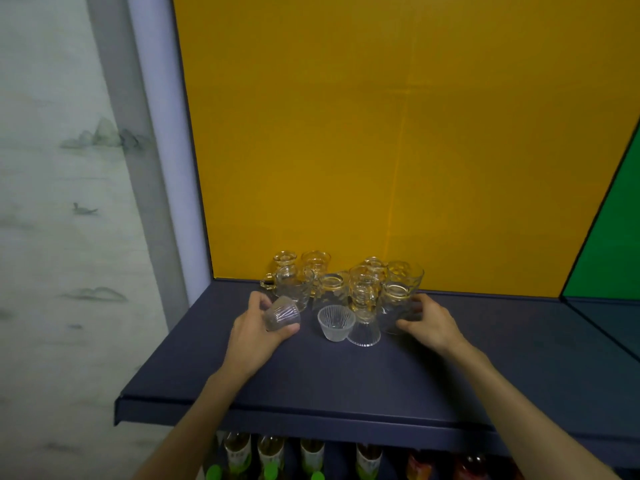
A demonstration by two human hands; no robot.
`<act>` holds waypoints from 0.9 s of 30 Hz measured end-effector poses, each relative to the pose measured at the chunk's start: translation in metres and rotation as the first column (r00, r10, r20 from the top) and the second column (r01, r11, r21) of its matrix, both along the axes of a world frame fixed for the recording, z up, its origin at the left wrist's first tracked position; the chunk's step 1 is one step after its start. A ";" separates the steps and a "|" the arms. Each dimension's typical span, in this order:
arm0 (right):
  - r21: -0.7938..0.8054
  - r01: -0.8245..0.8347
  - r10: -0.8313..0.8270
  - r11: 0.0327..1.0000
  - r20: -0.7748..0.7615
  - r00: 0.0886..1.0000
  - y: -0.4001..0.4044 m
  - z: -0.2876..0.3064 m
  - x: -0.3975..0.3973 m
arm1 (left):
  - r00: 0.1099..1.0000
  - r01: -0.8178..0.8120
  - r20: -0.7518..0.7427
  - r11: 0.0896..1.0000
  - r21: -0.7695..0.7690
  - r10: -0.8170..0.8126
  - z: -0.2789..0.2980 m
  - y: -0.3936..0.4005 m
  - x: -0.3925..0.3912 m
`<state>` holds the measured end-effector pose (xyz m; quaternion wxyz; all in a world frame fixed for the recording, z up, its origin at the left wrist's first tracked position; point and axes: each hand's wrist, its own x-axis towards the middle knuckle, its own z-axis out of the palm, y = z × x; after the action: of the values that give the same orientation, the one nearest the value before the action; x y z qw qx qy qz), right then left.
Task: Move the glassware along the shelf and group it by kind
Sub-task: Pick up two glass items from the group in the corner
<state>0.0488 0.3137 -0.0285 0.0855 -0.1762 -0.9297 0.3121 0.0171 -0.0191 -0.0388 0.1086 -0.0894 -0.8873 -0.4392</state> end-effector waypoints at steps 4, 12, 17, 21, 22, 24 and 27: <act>-0.126 -0.019 0.016 0.992 -0.024 1.000 0.010 -0.012 -0.011 | 0.994 -0.100 0.080 0.939 0.329 0.077 0.019 -0.001 0.002; -0.184 0.017 -0.011 0.983 0.032 0.999 0.005 -0.017 -0.026 | 1.000 0.009 0.013 0.941 0.338 -0.014 0.041 -0.005 -0.002; -0.087 0.041 -0.034 0.995 0.079 0.996 0.011 -0.032 -0.040 | 0.998 0.055 -0.007 0.957 0.284 -0.055 0.043 -0.001 0.010; -0.143 0.080 -0.082 0.986 -0.007 0.997 -0.002 -0.019 -0.016 | 0.995 0.101 -0.004 0.955 0.279 -0.104 0.039 0.003 0.023; -0.154 0.087 -0.093 0.984 -0.034 0.995 -0.004 -0.017 -0.010 | 0.993 0.113 -0.001 0.952 0.283 -0.117 0.036 0.005 0.026; -0.166 0.091 -0.108 0.982 -0.094 0.990 -0.008 -0.011 0.000 | 0.989 0.137 0.006 0.947 0.292 -0.145 0.031 0.009 0.030; -0.181 0.096 -0.127 0.979 -0.172 0.977 -0.011 0.004 0.009 | 0.981 0.179 0.020 0.938 0.295 -0.193 0.027 0.017 0.034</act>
<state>0.0581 0.3028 -0.0240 0.1724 -0.2057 -0.8761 0.4006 0.0514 -0.0016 -0.0114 0.0569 -0.1451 -0.8026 -0.5757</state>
